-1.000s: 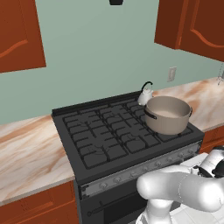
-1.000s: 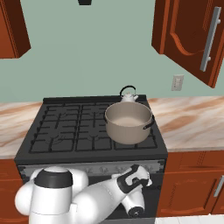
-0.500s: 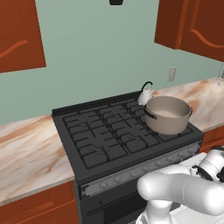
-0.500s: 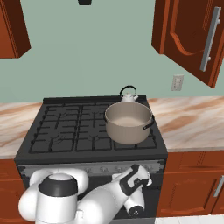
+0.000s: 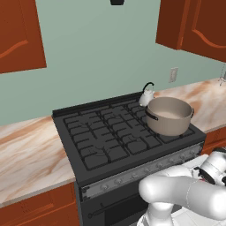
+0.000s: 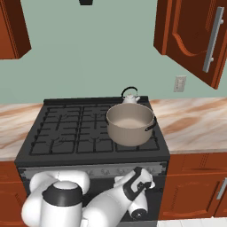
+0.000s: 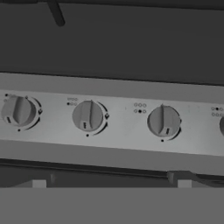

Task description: Pick the kettle from the cabinet and place it on a stove burner. Then pick the pot from the counter and place it on another stove burner. Finally, turn both burners on.

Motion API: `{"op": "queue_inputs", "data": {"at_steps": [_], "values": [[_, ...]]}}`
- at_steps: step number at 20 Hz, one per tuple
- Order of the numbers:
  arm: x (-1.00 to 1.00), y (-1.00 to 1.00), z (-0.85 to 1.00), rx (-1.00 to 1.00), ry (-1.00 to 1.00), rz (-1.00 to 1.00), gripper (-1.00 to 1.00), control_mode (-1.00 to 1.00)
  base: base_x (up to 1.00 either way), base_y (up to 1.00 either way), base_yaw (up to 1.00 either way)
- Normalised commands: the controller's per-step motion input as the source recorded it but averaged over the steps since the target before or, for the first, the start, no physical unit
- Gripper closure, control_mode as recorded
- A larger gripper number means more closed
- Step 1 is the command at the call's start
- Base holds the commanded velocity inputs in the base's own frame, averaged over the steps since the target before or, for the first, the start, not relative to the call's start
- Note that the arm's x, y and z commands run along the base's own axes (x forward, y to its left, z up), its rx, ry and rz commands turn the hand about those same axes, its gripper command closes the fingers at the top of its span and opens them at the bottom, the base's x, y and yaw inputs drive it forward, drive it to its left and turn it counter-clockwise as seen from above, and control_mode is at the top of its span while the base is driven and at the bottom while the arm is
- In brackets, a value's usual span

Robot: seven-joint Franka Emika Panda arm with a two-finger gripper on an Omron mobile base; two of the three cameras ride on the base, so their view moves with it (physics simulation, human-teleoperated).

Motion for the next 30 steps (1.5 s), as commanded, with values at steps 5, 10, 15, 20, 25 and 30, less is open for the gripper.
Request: {"op": "queue_inputs", "data": {"at_steps": [5, 10, 15, 20, 25, 30], "values": [[0.04, -0.03, -0.07, 0.01, 0.00, 0.00, -1.00, -1.00, 0.00, 0.00, 0.00], [0.05, -0.02, -0.08, 0.01, 0.00, 0.00, -1.00, -1.00, 0.00, 0.00, 0.00], [0.05, -0.02, -0.07, 0.01, 0.00, 0.00, -1.00, -1.00, 0.00, 0.00, 0.00], [0.07, -0.04, -0.06, 0.01, 0.00, 0.00, -1.00, -1.00, 0.00, 0.00, 0.00], [0.10, -0.06, -0.04, 0.01, 0.00, 0.00, -1.00, -1.00, 0.00, 0.00, 0.00], [0.12, -0.08, -0.09, 0.00, 0.00, 0.00, -1.00, -1.00, 0.00, 0.00, 0.00]]}}
